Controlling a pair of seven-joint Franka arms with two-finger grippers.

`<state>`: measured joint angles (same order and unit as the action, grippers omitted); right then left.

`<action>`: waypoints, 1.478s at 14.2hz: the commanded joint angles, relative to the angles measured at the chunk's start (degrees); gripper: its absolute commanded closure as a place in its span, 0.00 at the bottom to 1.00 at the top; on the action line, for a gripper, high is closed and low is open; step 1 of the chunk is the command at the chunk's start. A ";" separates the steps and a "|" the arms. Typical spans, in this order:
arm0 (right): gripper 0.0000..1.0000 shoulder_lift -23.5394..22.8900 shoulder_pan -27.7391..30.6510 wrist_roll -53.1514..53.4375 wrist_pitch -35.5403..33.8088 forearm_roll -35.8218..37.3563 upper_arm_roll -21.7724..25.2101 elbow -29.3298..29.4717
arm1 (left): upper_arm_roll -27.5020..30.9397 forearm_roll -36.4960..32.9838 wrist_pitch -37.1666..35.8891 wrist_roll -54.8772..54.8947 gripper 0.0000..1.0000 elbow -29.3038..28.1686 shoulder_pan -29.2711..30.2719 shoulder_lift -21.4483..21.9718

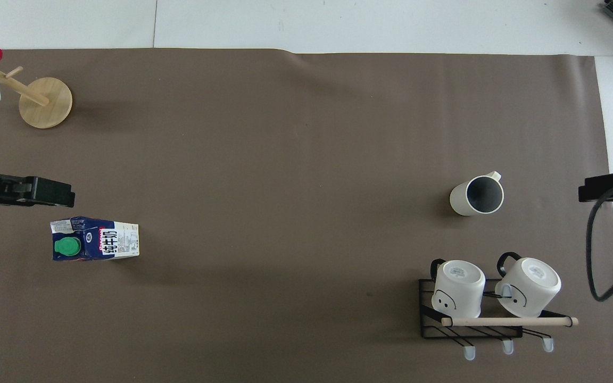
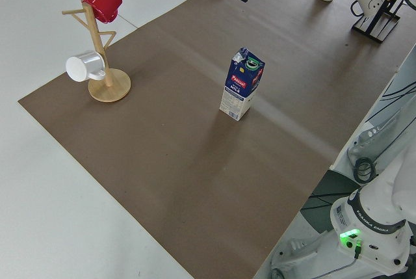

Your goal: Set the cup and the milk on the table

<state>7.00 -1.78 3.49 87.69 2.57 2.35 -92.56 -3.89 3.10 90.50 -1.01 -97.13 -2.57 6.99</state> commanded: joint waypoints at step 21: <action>0.00 -10.60 -5.17 5.82 30.60 -0.46 -0.50 -20.81 | 0.29 0.50 -1.21 0.66 0.00 0.80 2.56 0.21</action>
<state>-4.58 -7.26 8.51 116.64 2.50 2.05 -111.41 -3.45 3.10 90.47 -1.02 -97.13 -2.23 6.99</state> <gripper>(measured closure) 0.000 0.000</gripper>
